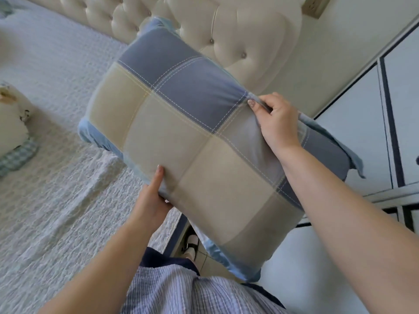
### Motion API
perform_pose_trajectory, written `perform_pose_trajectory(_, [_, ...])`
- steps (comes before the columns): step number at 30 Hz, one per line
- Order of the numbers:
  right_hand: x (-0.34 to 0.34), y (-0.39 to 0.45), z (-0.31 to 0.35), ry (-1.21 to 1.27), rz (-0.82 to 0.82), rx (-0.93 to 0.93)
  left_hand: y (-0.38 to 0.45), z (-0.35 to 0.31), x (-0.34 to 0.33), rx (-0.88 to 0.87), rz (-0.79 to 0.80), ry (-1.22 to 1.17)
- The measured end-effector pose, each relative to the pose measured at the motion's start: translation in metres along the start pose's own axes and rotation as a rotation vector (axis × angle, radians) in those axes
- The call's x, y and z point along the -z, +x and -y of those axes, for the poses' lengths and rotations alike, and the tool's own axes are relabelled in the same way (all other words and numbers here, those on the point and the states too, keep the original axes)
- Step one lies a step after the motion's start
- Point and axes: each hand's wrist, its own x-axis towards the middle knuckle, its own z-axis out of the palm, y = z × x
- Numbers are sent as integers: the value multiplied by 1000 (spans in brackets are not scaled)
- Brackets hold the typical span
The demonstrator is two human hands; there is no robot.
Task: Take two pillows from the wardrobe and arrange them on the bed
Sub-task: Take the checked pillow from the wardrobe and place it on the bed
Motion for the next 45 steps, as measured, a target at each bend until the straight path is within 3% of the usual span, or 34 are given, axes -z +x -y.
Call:
perform_pose_trajectory(7, [-37,113,-48,22,41,-19,90,-45,-59,-3,-65,-19])
perform_pose_trajectory(16, [-123,251,-94,109,215,35,186,-84,-102,-85,-203,-106])
perform_pose_trajectory(24, [-228,368,-119,304,535,2,265,-123,-143,-272,-503,-286])
perform_pose_trajectory(34, [-287,424,-119,550,729,-177,298,-159,-161,-414,-720,-351])
perform_pose_trajectory(45, [-309,447,-108,617,721,-247,316,-194,-154,-486,-712,-346])
